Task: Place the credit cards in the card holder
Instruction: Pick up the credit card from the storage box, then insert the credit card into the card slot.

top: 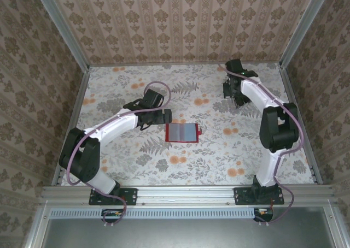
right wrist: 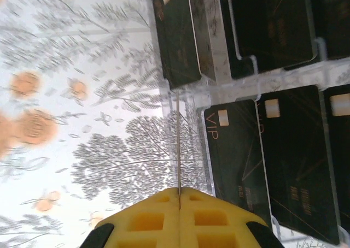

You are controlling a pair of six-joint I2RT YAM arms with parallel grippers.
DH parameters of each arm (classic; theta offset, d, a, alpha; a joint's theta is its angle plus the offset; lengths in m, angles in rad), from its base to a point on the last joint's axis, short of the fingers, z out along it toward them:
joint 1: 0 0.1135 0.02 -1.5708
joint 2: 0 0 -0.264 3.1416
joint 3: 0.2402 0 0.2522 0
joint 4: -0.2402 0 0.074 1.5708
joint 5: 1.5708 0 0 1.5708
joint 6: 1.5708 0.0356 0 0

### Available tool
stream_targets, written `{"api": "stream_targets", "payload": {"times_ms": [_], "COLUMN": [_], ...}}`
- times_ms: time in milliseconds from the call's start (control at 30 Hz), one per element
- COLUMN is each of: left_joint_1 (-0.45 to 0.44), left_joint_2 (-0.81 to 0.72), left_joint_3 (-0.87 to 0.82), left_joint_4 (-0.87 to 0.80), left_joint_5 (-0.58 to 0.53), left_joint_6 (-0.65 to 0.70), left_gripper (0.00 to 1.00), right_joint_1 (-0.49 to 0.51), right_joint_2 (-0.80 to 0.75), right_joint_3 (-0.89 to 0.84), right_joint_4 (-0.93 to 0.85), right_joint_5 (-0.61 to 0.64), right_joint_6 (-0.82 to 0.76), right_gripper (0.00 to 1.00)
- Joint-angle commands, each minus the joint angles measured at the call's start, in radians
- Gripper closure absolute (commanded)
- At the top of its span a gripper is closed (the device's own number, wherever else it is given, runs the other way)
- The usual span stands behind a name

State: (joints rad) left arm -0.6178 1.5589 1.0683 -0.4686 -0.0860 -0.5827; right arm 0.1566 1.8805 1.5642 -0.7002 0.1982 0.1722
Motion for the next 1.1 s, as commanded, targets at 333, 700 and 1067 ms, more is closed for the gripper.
{"api": "stream_targets", "payload": {"times_ms": [333,700,1067], "left_joint_1": [0.018,0.016,0.000], "left_joint_2": [-0.053,-0.075,-0.062], "left_joint_3": [-0.036,-0.076,-0.090], "left_joint_4": [-0.027,-0.038,-0.035], "left_joint_5": [-0.034,-0.027,-0.023], "left_joint_6": [0.014,0.035,0.039], "left_gripper": [0.00,0.00,0.00], "right_joint_1": [0.011,0.333,0.513], "right_joint_2": [-0.299,-0.481,-0.392], "right_joint_3": [-0.178,-0.450,-0.628], "right_joint_4": [0.051,0.258,0.553], "right_joint_5": [-0.289,-0.367,-0.317], "right_joint_6": [0.157,0.409,0.563], "right_gripper": [1.00,1.00,1.00]}}
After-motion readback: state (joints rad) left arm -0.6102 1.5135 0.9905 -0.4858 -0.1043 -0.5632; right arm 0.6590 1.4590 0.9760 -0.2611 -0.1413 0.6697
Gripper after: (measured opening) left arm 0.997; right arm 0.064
